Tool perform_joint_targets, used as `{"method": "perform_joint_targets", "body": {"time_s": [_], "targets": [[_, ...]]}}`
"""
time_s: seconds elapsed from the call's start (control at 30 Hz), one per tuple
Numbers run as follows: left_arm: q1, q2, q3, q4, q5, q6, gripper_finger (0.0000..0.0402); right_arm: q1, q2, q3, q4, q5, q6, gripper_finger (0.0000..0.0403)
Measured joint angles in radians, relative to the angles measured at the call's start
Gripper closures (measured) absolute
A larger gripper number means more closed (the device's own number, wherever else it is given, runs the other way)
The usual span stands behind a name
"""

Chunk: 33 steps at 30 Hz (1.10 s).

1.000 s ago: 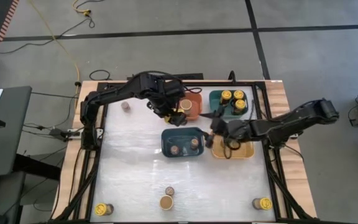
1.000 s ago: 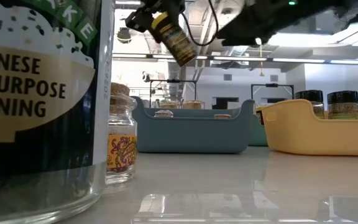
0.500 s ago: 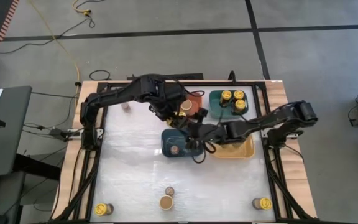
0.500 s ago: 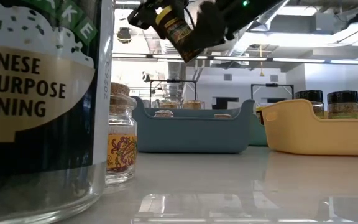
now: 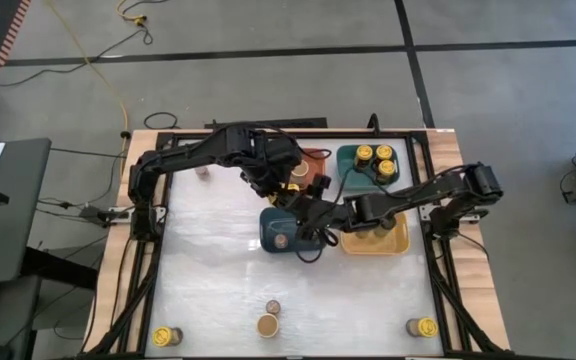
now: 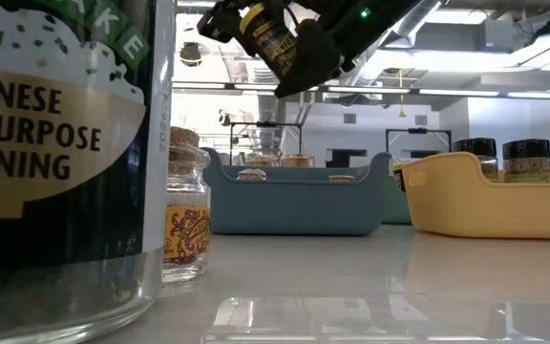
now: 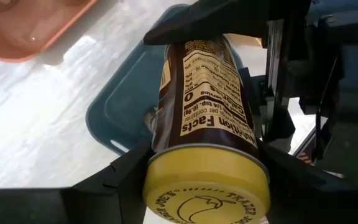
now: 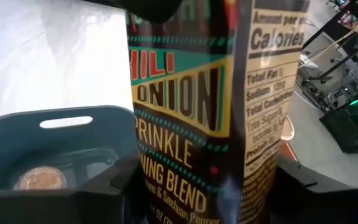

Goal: Sort spices by type
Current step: Put the yellow spice bottle into the green bin

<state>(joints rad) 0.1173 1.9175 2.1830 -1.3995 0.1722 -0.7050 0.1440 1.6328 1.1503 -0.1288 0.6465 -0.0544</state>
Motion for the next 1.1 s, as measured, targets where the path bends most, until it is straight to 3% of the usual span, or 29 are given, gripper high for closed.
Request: {"method": "perform_joint_targets", "body": {"time_s": [0.4, 0.67, 0.87, 1.1], "targets": [[0.001, -0.001, 0.000, 0.016, -0.030, 0.046, 0.0152, -0.001, -0.003, 0.000, 0.001, 0.000, 0.005, 0.0162], [0.005, -0.001, 0.000, 0.044, -0.121, 0.053, 0.0149, -0.005, -0.004, 0.000, -0.001, 0.002, 0.006, 0.0162], [0.026, 0.000, 0.000, 0.049, -0.126, 0.062, 0.0108, -0.018, -0.004, 0.000, -0.028, 0.001, 0.014, 0.0162], [0.042, 0.000, 0.000, 0.046, -0.114, 0.207, 0.0067, -0.034, -0.004, 0.000, -0.116, -0.011, 0.083, 0.0162]]}}
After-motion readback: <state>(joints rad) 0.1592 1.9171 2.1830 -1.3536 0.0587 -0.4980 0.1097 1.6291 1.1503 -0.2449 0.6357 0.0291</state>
